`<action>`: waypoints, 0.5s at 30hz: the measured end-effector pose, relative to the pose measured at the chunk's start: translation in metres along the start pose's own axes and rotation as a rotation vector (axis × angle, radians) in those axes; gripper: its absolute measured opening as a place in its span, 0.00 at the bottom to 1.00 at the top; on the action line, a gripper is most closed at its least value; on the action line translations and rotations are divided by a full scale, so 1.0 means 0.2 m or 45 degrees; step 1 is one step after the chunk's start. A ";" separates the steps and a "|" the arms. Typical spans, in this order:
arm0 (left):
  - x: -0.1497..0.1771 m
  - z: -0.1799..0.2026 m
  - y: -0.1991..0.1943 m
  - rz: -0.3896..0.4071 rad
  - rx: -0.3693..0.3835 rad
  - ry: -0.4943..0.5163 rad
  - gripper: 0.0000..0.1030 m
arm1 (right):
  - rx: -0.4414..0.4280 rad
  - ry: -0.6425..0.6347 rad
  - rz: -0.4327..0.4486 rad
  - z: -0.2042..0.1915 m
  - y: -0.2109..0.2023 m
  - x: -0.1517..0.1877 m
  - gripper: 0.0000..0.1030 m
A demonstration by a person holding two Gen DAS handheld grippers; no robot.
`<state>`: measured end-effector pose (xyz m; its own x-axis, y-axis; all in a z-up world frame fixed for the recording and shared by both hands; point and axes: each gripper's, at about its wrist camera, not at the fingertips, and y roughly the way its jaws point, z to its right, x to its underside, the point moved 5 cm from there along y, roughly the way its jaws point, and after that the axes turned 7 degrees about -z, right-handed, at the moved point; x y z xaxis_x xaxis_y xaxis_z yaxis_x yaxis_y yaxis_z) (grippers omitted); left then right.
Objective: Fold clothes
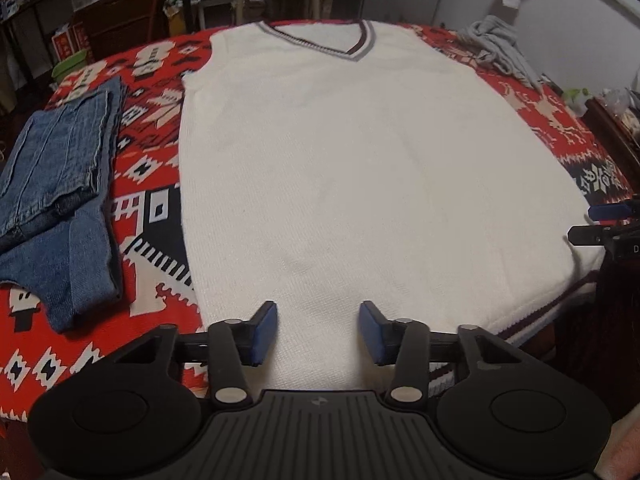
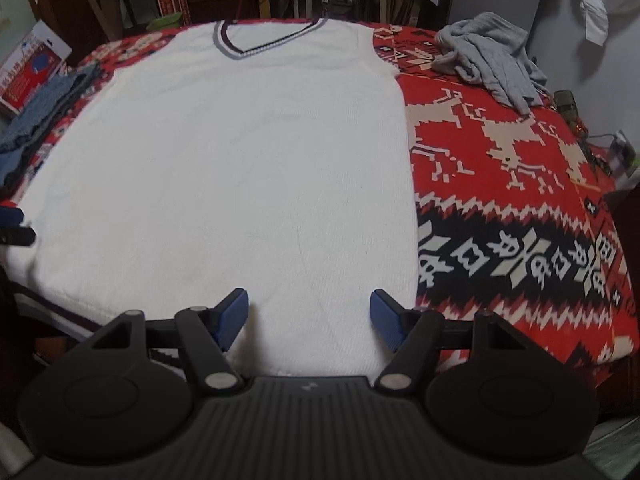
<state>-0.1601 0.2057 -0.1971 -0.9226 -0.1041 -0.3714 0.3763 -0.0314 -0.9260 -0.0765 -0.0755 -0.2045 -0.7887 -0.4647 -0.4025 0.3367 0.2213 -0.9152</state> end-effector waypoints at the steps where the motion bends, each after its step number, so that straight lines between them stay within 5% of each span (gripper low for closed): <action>1: 0.00 0.00 0.01 -0.002 0.001 -0.001 0.40 | 0.018 -0.012 -0.010 -0.01 0.02 -0.01 0.74; 3: 0.01 0.00 0.01 0.001 0.005 0.000 0.41 | 0.015 -0.019 -0.047 -0.02 0.06 -0.02 0.91; 5: 0.00 0.01 0.02 -0.011 0.030 -0.003 0.48 | 0.002 -0.036 -0.072 -0.04 0.10 -0.01 0.98; 10: -0.02 0.07 0.05 -0.048 0.073 0.009 0.86 | 0.006 -0.081 -0.082 -0.09 0.13 -0.01 0.99; 15: -0.03 0.14 0.09 -0.085 0.000 0.064 0.99 | 0.003 -0.070 -0.081 -0.08 0.13 -0.03 0.99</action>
<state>-0.1458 0.1783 -0.2108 -0.9487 -0.0513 -0.3119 0.3139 -0.0364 -0.9488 -0.0710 -0.0529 -0.2264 -0.7792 -0.5240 -0.3440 0.2883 0.1877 -0.9390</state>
